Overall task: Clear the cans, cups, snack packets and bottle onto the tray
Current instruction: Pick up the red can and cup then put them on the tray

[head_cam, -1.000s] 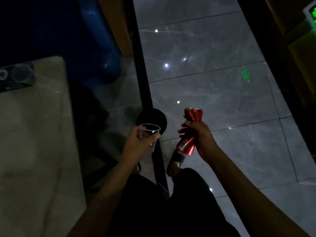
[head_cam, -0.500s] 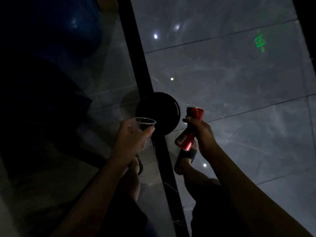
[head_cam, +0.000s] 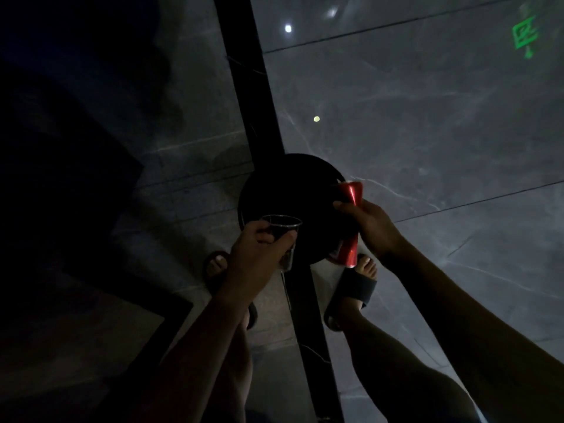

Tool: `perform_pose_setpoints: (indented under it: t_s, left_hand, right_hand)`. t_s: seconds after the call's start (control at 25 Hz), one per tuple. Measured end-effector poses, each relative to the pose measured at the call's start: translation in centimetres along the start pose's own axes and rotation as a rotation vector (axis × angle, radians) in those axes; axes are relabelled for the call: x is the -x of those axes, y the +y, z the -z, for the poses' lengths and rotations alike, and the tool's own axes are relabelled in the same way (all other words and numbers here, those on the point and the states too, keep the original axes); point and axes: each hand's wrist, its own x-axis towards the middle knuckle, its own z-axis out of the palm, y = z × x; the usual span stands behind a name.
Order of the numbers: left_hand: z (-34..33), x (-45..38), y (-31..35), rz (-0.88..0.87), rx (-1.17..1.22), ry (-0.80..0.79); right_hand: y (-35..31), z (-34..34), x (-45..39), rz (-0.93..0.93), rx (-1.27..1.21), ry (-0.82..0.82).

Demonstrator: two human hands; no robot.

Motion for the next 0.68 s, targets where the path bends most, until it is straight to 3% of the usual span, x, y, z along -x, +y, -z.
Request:
perform_pose_setpoints:
  t_s: [0.24, 0.48, 0.68]
  left_hand:
    - [-3.9, -6.6, -1.3, -0.012, -0.185, 0.057]
    - [-5.9, -14.0, -2.8, -0.050, -0.737, 0.155]
    - [-6.8, -16.8, -4.1, 0.010, -0.751, 0.106]
  right_hand:
    - [1.1, 0.0, 0.4, 0.043, 0.015, -0.014]
    - [1.9, -0.4, 0.1, 0.083, -0.032, 0.007]
    - [3.0, -0.2, -0.5, 0.134, -0.039, 0.019]
